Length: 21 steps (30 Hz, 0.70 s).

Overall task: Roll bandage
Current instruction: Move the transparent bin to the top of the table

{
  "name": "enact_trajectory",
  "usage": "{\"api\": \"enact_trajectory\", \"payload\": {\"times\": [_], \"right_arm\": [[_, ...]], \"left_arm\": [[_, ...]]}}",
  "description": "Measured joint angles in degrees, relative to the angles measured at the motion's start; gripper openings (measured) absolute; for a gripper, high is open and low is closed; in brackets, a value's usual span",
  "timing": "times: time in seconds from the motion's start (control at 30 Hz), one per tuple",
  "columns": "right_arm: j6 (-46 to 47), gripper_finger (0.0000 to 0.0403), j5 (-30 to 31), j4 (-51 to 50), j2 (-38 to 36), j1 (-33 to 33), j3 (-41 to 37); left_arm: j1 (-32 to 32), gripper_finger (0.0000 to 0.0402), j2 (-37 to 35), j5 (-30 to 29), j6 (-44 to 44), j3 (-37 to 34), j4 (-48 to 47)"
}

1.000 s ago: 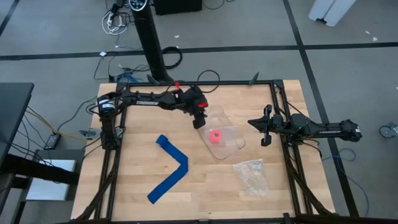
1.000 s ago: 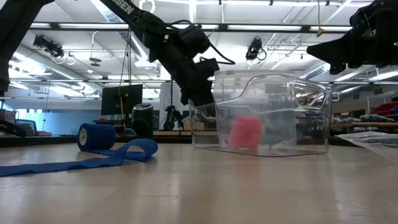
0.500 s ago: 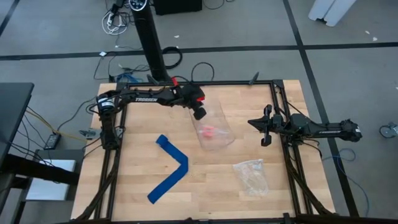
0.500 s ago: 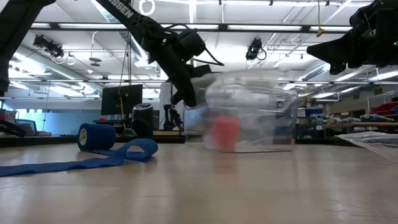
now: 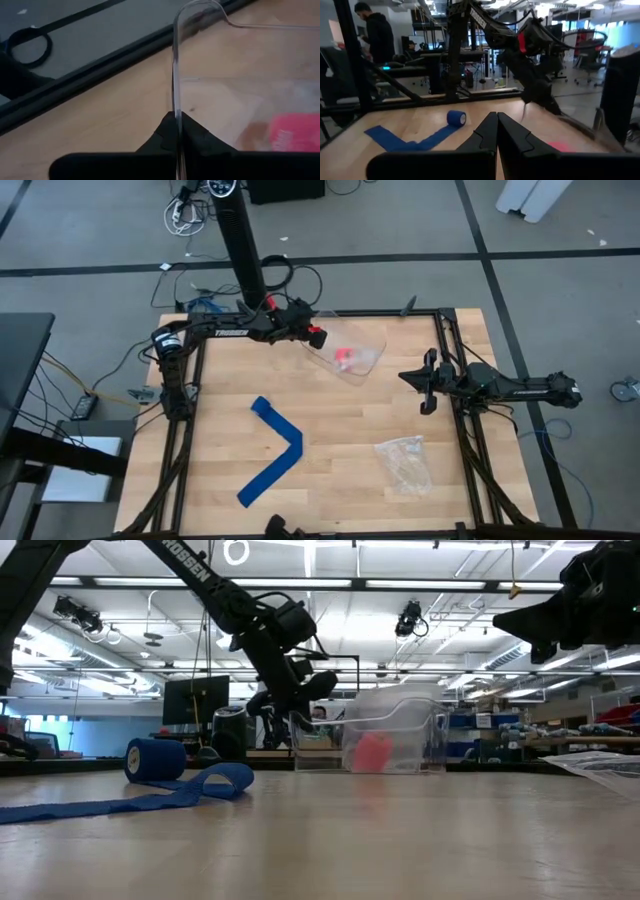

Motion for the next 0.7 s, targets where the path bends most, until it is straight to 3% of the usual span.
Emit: {"api": "enact_trajectory", "payload": {"times": [0.13, 0.37, 0.7], "right_arm": [[3.2, 0.0008, 0.0, -1.5, 1.1, 0.0, 0.0], [4.7, 0.0007, 0.0, 0.6, 7.8, 0.0, 1.3], [6.6, 0.0006, 0.5, 1.7, 25.5, 1.8, 8.1]], "left_arm": [[-0.3, 0.0016, -0.4, -0.1, 0.6, -0.3, 0.0], [-1.4, 0.0079, -3.3, 0.1, 7.2, 0.6, -2.5], [-1.4, 0.0147, -13.4, -0.3, 18.0, 0.6, -8.6]]}}
